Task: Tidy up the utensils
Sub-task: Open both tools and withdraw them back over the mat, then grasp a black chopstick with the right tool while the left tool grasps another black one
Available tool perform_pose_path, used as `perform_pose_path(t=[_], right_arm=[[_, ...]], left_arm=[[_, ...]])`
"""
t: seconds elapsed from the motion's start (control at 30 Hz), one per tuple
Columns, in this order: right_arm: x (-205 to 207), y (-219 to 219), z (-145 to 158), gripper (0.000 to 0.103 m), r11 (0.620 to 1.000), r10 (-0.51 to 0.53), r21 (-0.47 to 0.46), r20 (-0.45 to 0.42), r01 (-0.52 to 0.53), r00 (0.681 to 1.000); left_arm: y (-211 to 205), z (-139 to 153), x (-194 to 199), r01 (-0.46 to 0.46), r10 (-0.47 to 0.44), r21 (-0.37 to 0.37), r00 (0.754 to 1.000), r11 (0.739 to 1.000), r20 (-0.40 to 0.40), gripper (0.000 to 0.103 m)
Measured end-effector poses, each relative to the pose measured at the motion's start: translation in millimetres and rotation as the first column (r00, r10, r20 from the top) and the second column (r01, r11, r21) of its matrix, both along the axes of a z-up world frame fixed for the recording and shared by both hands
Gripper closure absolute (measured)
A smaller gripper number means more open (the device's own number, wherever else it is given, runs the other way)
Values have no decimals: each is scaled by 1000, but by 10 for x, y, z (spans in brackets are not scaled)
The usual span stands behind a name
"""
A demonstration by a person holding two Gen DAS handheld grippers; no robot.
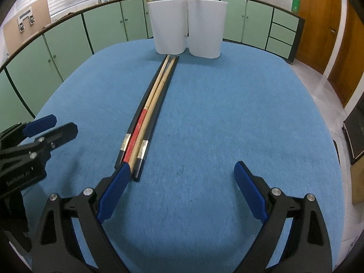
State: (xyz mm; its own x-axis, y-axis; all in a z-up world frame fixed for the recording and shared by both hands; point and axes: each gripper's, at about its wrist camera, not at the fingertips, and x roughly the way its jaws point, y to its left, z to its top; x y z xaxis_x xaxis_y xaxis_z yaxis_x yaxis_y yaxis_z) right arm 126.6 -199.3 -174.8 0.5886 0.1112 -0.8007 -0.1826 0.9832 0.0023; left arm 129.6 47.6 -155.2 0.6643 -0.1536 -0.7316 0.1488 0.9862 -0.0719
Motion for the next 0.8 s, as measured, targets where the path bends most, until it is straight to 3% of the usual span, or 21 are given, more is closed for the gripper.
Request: perform_pose_path(t=[0.3, 0.4, 0.5, 0.8], right_arm=[[-43, -182, 25, 13, 997, -44, -63, 29, 46, 999], [-105, -264, 52, 14, 999, -20, 30, 32, 19, 999], [-193, -270, 34, 22, 994, 23, 108, 11, -24, 1000], [-185, -101, 10, 46, 995, 51, 90, 3, -51, 999]], left_arm=[[-26, -11, 21, -2, 2, 5, 1000, 1000, -7, 36], [-28, -6, 17, -5, 5, 3, 1000, 1000, -6, 36], [-24, -3, 12, -7, 7, 1, 1000, 1000, -6, 36], [-53, -8, -12, -6, 6, 1, 1000, 1000, -6, 36]])
